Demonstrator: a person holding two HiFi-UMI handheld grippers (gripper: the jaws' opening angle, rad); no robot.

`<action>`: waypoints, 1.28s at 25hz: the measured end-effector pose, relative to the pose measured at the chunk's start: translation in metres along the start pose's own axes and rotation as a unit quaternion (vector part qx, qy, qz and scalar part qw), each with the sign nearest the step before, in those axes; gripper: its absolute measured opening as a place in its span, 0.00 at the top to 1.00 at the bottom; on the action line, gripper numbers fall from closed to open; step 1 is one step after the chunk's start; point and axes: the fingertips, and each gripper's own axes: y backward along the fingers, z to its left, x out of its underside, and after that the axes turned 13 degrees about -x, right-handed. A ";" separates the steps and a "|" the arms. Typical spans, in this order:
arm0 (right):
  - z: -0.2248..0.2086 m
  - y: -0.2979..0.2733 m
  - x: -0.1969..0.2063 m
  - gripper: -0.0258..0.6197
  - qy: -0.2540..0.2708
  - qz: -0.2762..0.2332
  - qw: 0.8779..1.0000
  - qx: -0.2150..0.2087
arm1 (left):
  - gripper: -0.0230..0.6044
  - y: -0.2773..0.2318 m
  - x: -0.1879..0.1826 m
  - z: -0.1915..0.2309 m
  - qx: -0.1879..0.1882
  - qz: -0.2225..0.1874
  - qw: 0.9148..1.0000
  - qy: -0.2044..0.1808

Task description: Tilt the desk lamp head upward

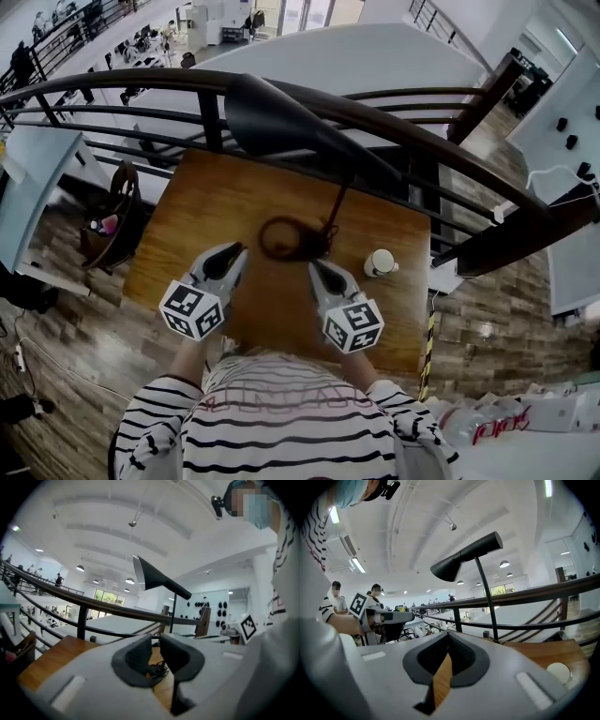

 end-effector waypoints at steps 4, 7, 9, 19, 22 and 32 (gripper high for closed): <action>0.010 0.005 0.007 0.96 -0.002 0.006 1.000 -0.021 | 0.95 0.012 0.017 -0.007 -0.014 0.007 1.000 0.011; 0.018 0.006 0.013 0.96 -0.006 0.013 0.999 -0.037 | 0.96 0.022 0.029 -0.009 -0.026 0.015 0.999 0.018; 0.024 0.006 0.017 0.96 -0.008 0.017 0.999 -0.046 | 0.96 0.029 0.038 -0.010 -0.032 0.021 0.999 0.022; 0.034 0.012 0.033 0.96 -0.008 0.042 0.997 -0.070 | 0.96 0.046 0.069 -0.028 -0.043 0.043 0.997 0.046; 0.038 0.008 0.036 0.96 -0.007 0.047 0.996 -0.073 | 0.96 0.049 0.076 -0.030 -0.041 0.051 0.997 0.048; 0.040 0.004 0.040 0.96 -0.002 0.061 0.995 -0.082 | 0.96 0.049 0.084 -0.039 -0.036 0.065 0.996 0.053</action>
